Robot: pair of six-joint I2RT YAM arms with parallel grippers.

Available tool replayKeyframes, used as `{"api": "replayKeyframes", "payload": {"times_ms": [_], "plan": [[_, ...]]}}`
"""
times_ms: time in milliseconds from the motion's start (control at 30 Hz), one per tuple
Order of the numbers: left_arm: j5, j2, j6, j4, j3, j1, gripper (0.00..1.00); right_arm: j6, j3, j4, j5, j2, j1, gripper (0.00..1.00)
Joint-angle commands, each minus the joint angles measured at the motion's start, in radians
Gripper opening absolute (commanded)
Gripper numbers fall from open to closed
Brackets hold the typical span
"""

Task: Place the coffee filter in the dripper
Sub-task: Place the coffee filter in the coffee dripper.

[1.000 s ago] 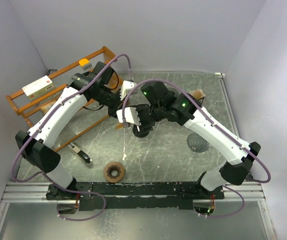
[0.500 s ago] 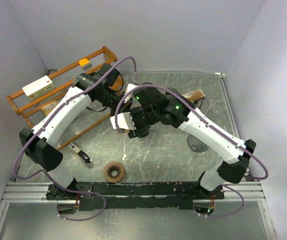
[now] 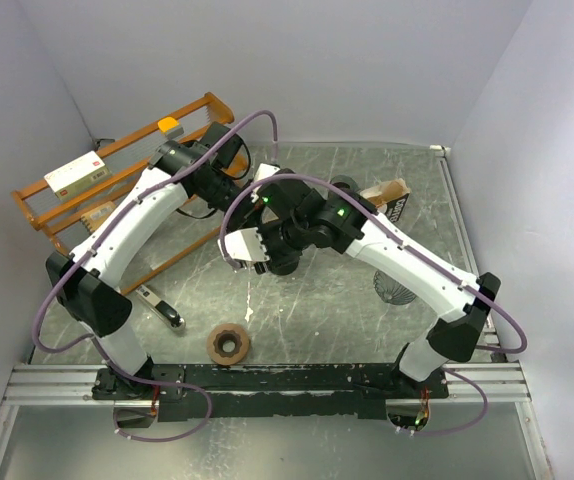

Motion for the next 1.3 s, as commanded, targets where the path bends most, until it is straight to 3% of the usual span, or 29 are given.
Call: {"api": "replayKeyframes", "payload": {"times_ms": [0, 833, 1067, 1267], "plan": [[0.011, 0.016, 0.029, -0.044, 0.052, -0.008, 0.07, -0.005, 0.024, -0.027, 0.047, 0.006, 0.002, 0.37], [0.003, 0.016, 0.056, -0.087, 0.029, -0.029, 0.07, -0.005, 0.121, -0.027, 0.012, 0.066, 0.002, 0.43], [-0.005, 0.009, 0.061, -0.09, 0.026, -0.03, 0.07, -0.008, 0.113, -0.059, 0.027, 0.07, 0.002, 0.37], [-0.02, 0.013, 0.068, -0.097, 0.037, -0.03, 0.07, -0.008, 0.125, -0.089, 0.033, 0.072, 0.002, 0.27]]}}
